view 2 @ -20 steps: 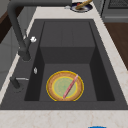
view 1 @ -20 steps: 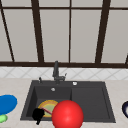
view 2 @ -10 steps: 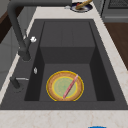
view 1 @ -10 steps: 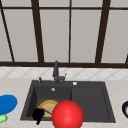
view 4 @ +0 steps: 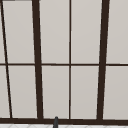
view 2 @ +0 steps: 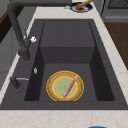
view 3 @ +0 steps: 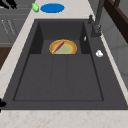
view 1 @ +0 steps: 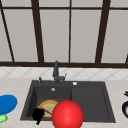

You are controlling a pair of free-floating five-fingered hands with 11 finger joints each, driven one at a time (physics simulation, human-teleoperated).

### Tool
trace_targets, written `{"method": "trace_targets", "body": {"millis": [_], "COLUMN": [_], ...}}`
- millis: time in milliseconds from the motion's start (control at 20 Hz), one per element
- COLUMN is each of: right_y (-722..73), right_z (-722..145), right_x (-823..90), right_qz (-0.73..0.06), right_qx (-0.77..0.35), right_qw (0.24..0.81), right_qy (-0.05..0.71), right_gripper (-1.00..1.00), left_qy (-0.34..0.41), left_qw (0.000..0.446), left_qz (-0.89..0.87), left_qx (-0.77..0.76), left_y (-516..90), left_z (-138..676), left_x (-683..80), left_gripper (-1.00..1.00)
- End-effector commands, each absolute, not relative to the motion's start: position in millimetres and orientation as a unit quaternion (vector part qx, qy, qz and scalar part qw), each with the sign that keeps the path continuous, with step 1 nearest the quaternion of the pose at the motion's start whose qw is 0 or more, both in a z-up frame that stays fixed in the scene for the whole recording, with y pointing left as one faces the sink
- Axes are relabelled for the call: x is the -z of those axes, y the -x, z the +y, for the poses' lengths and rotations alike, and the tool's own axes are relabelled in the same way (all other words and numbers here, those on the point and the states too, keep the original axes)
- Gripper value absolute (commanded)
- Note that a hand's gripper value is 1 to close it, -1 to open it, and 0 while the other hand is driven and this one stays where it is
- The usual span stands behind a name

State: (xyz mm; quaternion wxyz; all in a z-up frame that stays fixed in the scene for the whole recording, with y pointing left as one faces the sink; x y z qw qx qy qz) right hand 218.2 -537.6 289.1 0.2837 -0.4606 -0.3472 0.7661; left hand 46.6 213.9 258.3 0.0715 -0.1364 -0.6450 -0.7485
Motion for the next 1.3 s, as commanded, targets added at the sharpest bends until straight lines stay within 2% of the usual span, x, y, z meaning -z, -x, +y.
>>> {"method": "trace_targets", "body": {"millis": [0, 200, 350, 600, 950, 1050, 1250], "right_y": [-218.5, -223.9, -221.6, -211.4, -209.9, -205.0, -196.6], "right_z": [-520.3, -505.7, -493.0, -478.4, -475.2, -466.5, -469.8], "right_x": [-295.3, -299.8, -298.9, -299.3, -293.7, -291.6, -292.9], "right_qz": [-0.379, -0.409, -0.434, -0.464, -0.456, -0.447, -0.446], "right_qx": [-0.757, -0.751, -0.721, -0.716, -0.724, -0.699, -0.676], "right_qw": [0.314, 0.315, 0.327, 0.352, 0.328, 0.369, 0.399], "right_qy": [0.430, 0.412, 0.431, 0.386, 0.401, 0.419, 0.431], "right_gripper": [-1.00, -1.00, -1.00, -1.00, -1.00, -1.00, -1.00], "left_qy": [0.136, 0.136, 0.136, 0.136, 0.136, 0.136, 0.136], "left_qw": [0.072, 0.072, 0.072, 0.072, 0.072, 0.072, 0.072], "left_qz": [-0.645, -0.645, -0.645, -0.645, -0.645, -0.645, -0.645], "left_qx": [0.749, 0.749, 0.749, 0.749, 0.749, 0.749, 0.749], "left_y": [-46.6, -46.6, -46.6, -46.6, -46.6, -46.6, -46.6], "left_z": [213.9, 213.9, 213.9, 213.9, 213.9, 213.9, 213.9], "left_x": [-258.3, -258.3, -258.3, -258.3, -258.3, -258.3, -258.3], "left_gripper": [0.00, 0.00, 0.00, 0.00, 0.00, 0.00, 0.00]}}
